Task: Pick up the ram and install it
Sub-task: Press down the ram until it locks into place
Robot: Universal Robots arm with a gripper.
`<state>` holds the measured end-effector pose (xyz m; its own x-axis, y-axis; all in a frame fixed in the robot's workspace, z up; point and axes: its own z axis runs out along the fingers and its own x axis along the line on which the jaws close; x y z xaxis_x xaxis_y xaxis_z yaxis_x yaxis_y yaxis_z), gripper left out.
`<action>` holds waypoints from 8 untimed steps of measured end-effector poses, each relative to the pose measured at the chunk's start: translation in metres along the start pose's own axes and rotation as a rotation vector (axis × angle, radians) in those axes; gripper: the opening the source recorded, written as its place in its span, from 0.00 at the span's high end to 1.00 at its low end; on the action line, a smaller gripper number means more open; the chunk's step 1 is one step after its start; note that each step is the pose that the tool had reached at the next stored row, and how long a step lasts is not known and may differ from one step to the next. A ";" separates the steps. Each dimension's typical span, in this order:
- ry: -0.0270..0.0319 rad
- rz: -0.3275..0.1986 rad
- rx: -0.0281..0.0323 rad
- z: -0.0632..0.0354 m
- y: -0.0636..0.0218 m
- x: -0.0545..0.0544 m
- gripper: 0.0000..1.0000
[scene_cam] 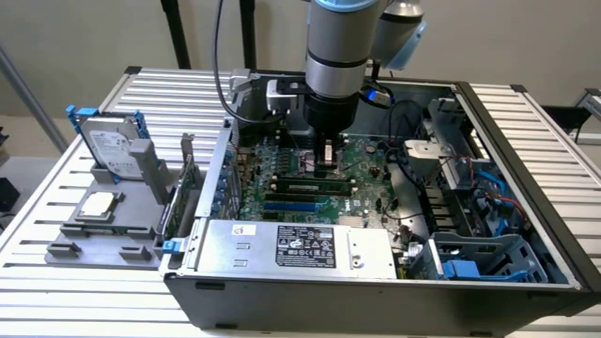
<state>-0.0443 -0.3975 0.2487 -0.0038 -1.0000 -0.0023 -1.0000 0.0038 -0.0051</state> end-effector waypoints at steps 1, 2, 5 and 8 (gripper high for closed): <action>0.0001 0.000 -0.0001 0.0000 0.0000 0.000 0.89; 0.0000 0.000 0.0000 0.0000 0.0000 0.000 0.89; 0.0000 0.000 0.0000 0.0000 0.0000 0.000 0.89; 0.0001 0.000 -0.0002 0.0022 0.0001 0.000 0.89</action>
<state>-0.0444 -0.3972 0.2465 -0.0038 -1.0000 -0.0021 -1.0000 0.0038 -0.0049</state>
